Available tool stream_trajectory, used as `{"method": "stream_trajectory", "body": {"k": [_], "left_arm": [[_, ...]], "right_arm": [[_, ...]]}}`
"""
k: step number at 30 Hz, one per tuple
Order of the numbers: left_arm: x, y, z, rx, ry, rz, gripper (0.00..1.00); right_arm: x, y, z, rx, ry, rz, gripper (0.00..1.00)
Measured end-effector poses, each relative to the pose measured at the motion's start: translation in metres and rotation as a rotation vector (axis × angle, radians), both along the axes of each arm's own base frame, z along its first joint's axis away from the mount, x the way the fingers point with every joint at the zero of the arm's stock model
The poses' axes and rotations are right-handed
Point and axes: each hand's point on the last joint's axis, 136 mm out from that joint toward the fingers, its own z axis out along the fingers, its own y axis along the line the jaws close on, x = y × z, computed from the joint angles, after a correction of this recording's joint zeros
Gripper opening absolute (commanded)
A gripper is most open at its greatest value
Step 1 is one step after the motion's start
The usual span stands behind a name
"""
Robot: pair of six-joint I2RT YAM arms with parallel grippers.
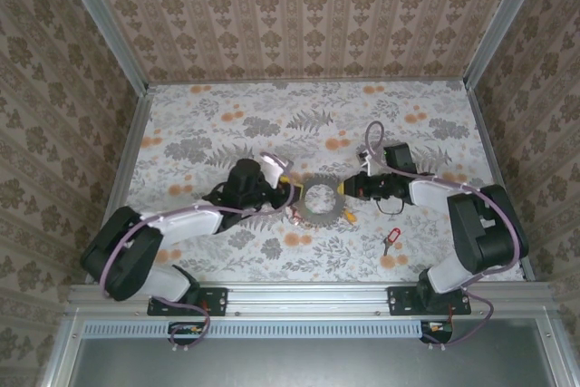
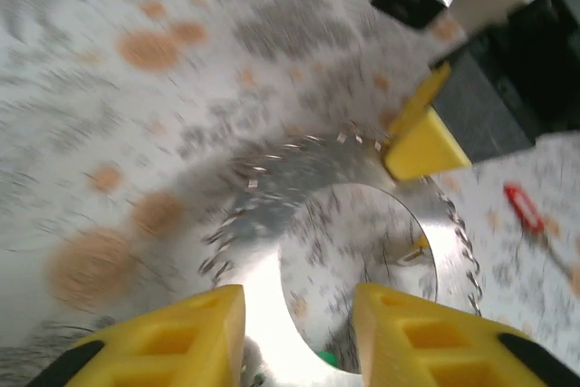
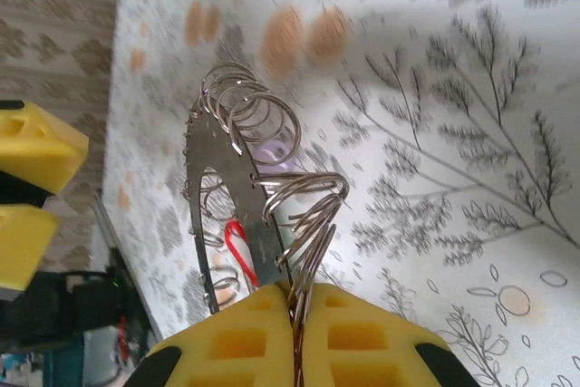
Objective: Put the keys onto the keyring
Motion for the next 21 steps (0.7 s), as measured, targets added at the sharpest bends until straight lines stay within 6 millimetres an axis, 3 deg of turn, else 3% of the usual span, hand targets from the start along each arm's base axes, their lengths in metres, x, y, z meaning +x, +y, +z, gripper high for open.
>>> {"method": "stream_trajectory", "body": {"k": [2,5,10,13,21], "left_arm": [[0.012,0.014,0.019,-0.046,-0.021,0.061,0.53],[0.026,0.036,0.044,-0.111,-0.032,0.154,0.75],[0.039,0.064,0.065,-0.182,0.013,0.256,0.82],[0.039,0.062,0.073,-0.211,0.051,0.238,0.83],[0.043,0.03,0.102,-0.281,0.157,0.09,0.8]], "right_arm": [[0.008,-0.003,0.018,0.034,-0.037,-0.032,0.0],[0.016,-0.006,0.048,0.088,-0.097,-0.073,0.0],[0.022,-0.011,0.093,0.156,-0.182,-0.124,0.0],[0.024,-0.011,0.109,0.178,-0.204,-0.133,0.0],[0.028,-0.01,0.139,0.202,-0.257,-0.137,0.0]]}}
